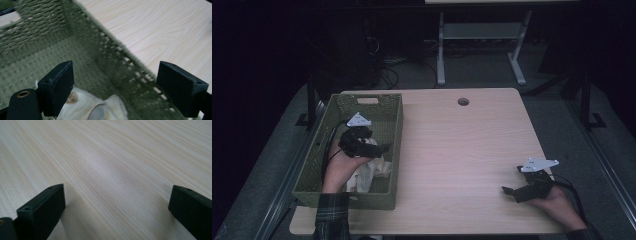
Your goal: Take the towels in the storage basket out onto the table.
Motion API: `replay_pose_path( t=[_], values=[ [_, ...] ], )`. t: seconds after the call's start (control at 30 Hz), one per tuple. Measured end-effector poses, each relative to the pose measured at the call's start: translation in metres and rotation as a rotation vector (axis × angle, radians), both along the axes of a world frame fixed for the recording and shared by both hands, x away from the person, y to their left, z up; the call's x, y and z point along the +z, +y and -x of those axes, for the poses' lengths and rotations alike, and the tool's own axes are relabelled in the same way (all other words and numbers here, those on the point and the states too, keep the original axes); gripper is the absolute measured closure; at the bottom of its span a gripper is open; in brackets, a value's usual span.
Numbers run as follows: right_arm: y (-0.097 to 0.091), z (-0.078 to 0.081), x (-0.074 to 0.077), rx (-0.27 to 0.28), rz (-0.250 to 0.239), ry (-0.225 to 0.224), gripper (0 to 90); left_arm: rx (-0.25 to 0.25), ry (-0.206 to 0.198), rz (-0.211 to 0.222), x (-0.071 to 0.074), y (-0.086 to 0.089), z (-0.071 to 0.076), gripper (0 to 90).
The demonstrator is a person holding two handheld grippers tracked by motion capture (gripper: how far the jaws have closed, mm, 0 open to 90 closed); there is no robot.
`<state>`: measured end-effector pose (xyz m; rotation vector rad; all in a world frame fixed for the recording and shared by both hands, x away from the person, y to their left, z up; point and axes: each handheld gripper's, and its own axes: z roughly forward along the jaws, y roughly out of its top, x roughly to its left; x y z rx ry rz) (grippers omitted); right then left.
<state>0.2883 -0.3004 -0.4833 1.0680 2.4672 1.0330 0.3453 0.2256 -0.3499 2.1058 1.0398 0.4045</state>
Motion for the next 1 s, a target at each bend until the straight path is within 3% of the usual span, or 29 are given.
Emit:
replay_pose_path(
  t=[0.33,0.47,0.7,0.87,1.0],
  values=[
    [0.000,0.000,0.000,0.000,0.000,0.000,0.5,0.051,0.046,-0.026,-0.019,0.018,-0.009,13.7],
    [0.000,0.000,0.000,0.000,0.000,-0.001,0.5,0.065,0.076,-0.087,-0.030,0.022,-0.013,13.7],
    [0.000,0.000,0.000,0.001,0.000,-0.001,0.5,0.072,0.145,-0.106,-0.044,0.024,-0.015,13.6],
    [0.000,0.000,0.000,0.003,0.001,-0.003,0.5,0.058,0.209,-0.190,-0.057,0.020,-0.017,13.6],
    [0.000,0.000,0.000,0.000,0.000,-0.001,0.5,0.051,0.252,-0.207,-0.065,0.017,-0.018,13.6]
  ],
)
